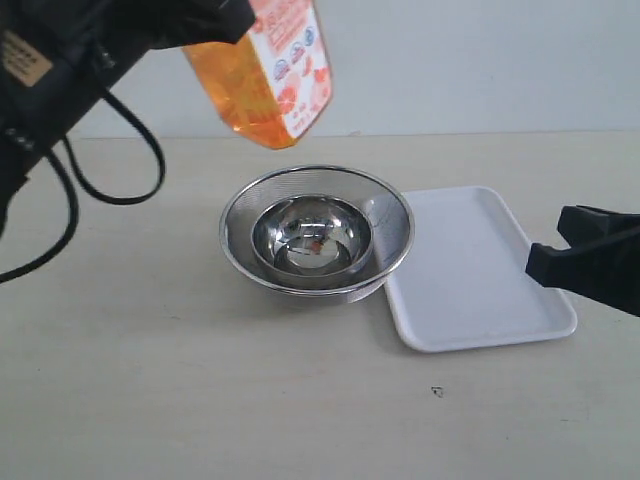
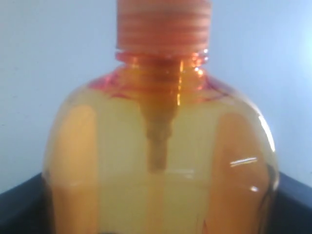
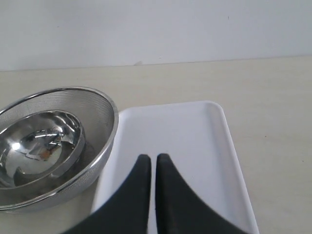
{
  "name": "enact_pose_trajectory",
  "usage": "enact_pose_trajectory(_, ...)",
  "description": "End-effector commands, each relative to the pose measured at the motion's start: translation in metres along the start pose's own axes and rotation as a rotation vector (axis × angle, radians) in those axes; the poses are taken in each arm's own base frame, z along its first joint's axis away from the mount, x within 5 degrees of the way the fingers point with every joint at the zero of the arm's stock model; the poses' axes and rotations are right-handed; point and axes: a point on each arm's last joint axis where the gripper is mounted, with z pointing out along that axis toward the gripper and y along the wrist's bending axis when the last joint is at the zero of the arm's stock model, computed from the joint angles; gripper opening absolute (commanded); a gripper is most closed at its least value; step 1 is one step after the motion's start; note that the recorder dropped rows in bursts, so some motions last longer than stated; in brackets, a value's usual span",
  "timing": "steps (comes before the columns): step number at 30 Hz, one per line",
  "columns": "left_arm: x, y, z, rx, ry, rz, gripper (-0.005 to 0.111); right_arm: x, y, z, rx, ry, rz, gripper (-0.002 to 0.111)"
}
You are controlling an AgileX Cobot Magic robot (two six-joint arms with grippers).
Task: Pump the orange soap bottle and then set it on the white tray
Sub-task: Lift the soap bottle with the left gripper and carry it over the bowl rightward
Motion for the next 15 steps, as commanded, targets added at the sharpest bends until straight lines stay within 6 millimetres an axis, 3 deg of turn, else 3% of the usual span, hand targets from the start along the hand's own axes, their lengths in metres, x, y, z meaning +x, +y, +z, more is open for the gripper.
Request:
enact_pose_trajectory(1,0.006,-0.032,0.034,0.101,-0.043,-0.033,0.005,-0.002,-0.002,-0.001,0.012,-0.018,0.008,0.0)
enact_pose_trajectory(3,0.02,-0.048,0.051,0.138,-0.035,-0.053,0.005,0.0,-0.009,-0.003,0.068,-0.054,0.043,0.0)
enact_pose_trajectory(6,0.046,-0.072,0.071,0.189,-0.011,-0.07,0.005,0.016,-0.037,-0.016,0.271,-0.161,0.117,0.0)
enact_pose_trajectory(10,0.094,-0.089,0.094,0.215,0.054,-0.107,0.005,0.02,-0.039,-0.019,0.271,-0.171,0.137,0.0)
enact_pose_trajectory(15,0.128,-0.103,0.104,0.236,0.106,-0.112,0.005,0.019,-0.048,-0.022,0.371,-0.195,0.189,0.0)
